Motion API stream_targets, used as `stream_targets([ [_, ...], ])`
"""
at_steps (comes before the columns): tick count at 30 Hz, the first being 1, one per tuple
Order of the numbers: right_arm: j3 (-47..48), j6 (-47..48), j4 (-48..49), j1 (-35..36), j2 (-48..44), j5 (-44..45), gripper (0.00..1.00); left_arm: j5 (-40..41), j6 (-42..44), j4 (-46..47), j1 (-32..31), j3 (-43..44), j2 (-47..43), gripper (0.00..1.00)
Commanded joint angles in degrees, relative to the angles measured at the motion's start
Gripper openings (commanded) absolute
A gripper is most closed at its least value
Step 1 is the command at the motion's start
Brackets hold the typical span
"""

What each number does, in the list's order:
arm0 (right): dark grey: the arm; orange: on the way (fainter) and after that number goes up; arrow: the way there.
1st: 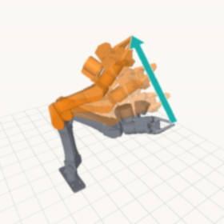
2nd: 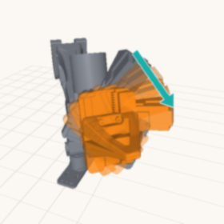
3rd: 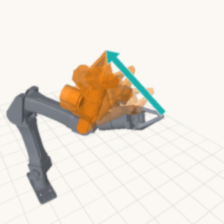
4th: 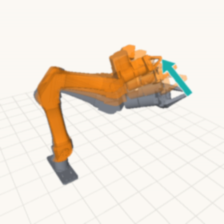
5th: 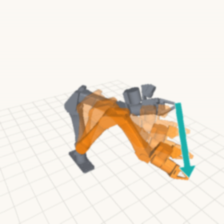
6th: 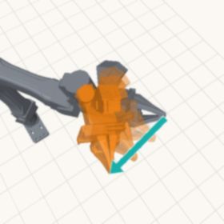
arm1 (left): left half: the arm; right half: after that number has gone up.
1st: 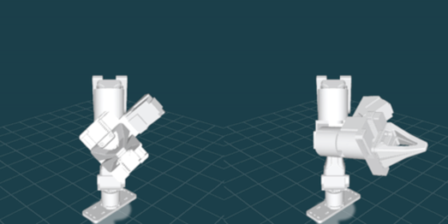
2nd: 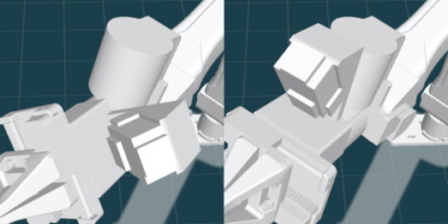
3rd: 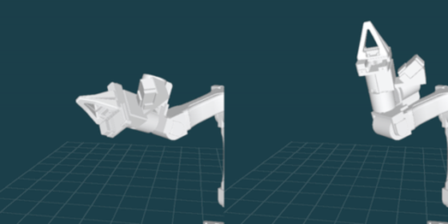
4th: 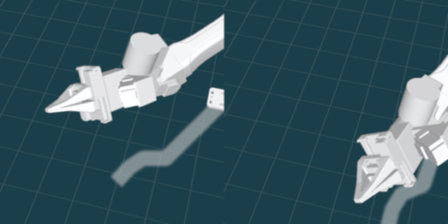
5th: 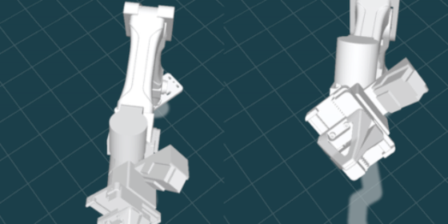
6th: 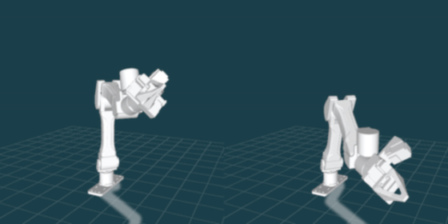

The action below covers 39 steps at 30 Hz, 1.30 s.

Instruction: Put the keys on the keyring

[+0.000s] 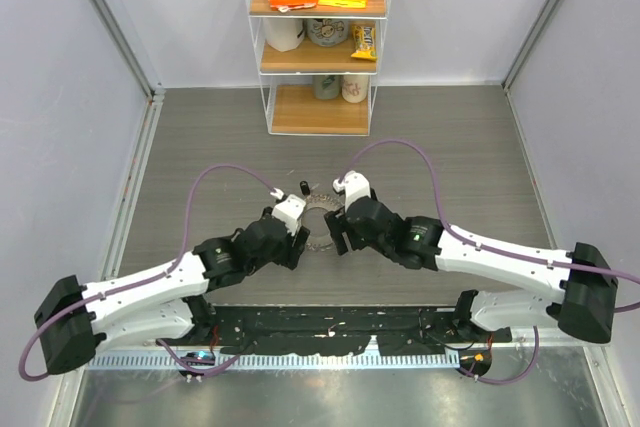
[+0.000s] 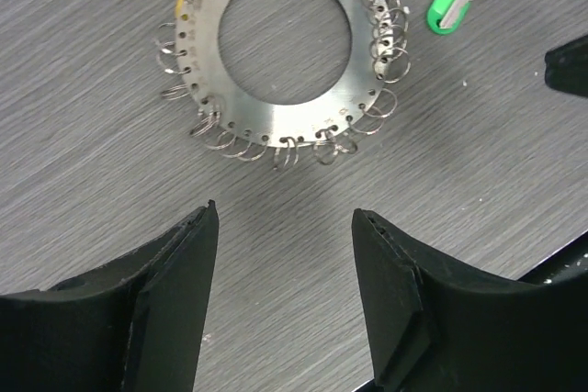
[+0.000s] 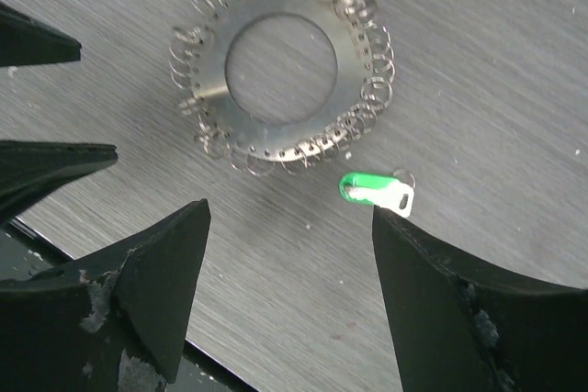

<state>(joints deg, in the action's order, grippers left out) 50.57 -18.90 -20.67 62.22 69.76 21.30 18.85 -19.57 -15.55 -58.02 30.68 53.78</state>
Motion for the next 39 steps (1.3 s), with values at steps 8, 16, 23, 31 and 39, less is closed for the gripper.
stream_targets([
  [8,-8.5,-3.4,2.6,0.4,-11.7,-0.3,0.77,-3.6,1.1,2.6,-0.2,8.3,15.0,0.50],
  [16,-11.5,-3.6,2.1,0.3,-16.6,-0.2,0.77,-0.9,2.2,0.9,-0.2,12.1,22.1,0.39],
  [23,-12.2,-3.7,1.9,0.4,-17.2,-0.5,0.77,3.6,2.8,-1.0,-0.2,13.1,25.1,0.34],
  [31,-12.1,-3.8,2.6,0.4,-15.9,-1.4,0.78,4.2,3.8,-1.3,-0.1,13.4,26.9,0.32],
  [39,-11.5,-3.3,2.4,0.3,-14.8,-1.4,0.79,0.6,4.5,-1.1,-0.1,13.9,28.6,0.33],
])
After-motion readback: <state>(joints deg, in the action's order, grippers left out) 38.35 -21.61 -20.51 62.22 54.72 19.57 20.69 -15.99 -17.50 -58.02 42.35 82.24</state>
